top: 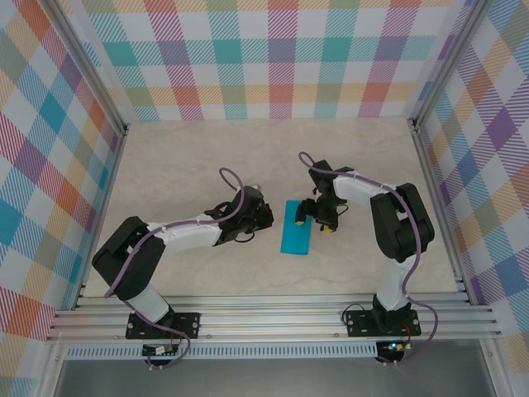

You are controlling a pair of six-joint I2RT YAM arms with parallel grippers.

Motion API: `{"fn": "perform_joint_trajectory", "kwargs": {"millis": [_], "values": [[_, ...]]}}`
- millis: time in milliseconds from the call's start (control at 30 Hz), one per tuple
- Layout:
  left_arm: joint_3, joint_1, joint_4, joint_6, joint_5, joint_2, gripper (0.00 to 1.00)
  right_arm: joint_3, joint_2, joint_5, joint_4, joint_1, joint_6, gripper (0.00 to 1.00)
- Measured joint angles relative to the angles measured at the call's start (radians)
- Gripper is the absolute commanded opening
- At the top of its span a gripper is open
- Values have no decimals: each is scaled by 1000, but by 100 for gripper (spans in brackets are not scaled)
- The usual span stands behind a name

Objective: Fold a paper plane with a square sheet of paper (pick it up from the middle)
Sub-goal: Hold the square sheet of paper at the center of the table.

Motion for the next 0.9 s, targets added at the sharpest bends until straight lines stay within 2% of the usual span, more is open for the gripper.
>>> {"fn": "perform_joint_trajectory", "kwargs": {"millis": [900], "values": [[68, 0, 1, 22, 135, 125, 0, 19, 32, 8, -33, 0, -5, 81]]}}
